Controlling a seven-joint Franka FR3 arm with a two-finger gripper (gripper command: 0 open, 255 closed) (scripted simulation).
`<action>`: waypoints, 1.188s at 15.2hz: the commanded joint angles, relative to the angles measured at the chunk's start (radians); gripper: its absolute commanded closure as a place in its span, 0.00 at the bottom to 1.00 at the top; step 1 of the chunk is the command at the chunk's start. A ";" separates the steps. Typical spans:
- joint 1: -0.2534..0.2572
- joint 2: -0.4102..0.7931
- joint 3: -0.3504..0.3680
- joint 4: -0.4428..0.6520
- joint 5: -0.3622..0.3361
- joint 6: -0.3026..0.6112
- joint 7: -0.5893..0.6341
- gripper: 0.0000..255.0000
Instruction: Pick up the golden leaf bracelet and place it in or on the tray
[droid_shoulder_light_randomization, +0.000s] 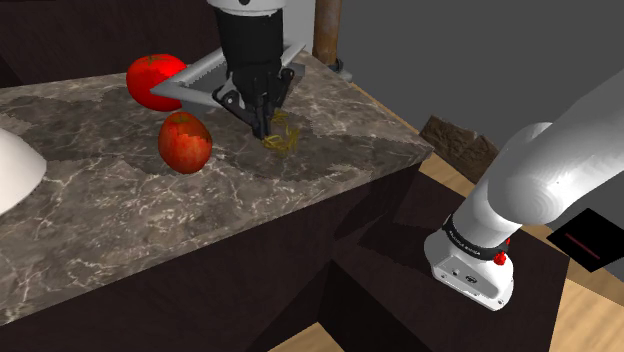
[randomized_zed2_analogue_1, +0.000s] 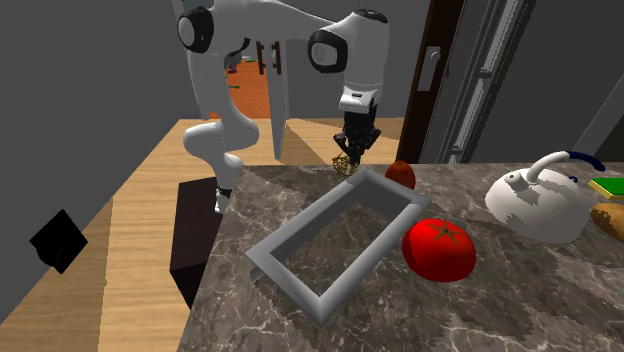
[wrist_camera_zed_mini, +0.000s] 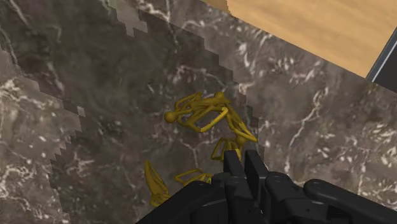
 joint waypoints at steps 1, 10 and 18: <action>-0.002 0.001 -0.003 0.031 -0.004 -0.031 0.000 1.00; -0.009 0.017 -0.010 0.165 -0.016 -0.151 0.008 1.00; -0.016 0.050 -0.008 0.302 -0.035 -0.260 0.023 1.00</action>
